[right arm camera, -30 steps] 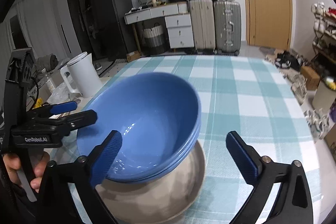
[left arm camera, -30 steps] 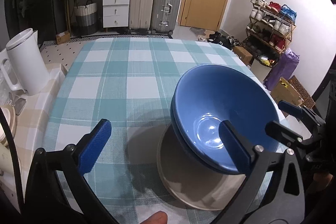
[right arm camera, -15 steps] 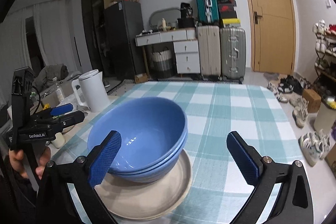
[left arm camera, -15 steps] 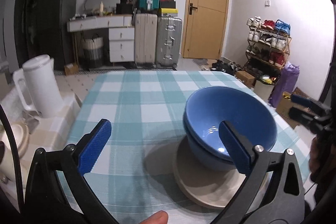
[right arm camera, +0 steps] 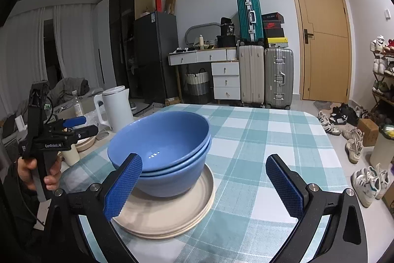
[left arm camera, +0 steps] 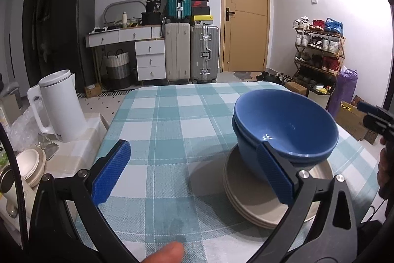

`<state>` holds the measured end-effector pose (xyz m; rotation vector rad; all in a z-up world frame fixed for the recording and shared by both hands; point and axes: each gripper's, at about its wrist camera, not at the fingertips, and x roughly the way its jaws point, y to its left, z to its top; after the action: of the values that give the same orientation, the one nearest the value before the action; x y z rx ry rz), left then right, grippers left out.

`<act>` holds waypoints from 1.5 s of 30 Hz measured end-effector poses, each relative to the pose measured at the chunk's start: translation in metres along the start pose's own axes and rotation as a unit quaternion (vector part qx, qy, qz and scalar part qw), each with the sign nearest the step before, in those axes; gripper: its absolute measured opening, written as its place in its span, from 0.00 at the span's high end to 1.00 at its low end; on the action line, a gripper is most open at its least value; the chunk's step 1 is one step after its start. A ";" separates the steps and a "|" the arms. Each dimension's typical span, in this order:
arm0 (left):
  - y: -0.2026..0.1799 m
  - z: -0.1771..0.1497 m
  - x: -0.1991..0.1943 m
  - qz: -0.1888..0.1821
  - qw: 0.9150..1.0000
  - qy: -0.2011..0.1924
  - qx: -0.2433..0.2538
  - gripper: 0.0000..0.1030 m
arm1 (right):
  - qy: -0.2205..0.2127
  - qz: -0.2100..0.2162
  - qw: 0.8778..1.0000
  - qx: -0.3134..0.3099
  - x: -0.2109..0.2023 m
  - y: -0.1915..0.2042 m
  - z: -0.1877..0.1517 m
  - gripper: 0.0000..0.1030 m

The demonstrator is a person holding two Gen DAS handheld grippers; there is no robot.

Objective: Organize plates and bowls

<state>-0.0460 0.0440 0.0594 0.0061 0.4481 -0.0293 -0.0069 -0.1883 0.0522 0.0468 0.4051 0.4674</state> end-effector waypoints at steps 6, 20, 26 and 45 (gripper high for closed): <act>0.004 -0.014 0.007 -0.009 1.000 -0.013 -0.001 0.01 | -0.020 0.004 1.000 0.008 -0.004 -0.005 -0.010 0.01; 0.009 -0.038 0.030 -0.035 0.999 -0.011 -0.007 0.01 | -0.017 0.011 1.000 -0.002 0.001 -0.002 -0.036 0.01; 0.009 -0.040 0.030 -0.046 0.999 -0.019 -0.005 0.01 | -0.015 0.014 1.000 -0.017 0.004 0.003 -0.041 0.01; 0.009 -0.041 0.028 -0.062 0.998 -0.024 -0.001 0.01 | -0.020 0.013 0.999 -0.022 0.003 0.004 -0.043 0.01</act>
<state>-0.0382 0.0529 0.0107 -0.0245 0.4008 -0.1497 -0.0231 -0.1858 0.0121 0.0181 0.3560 0.4997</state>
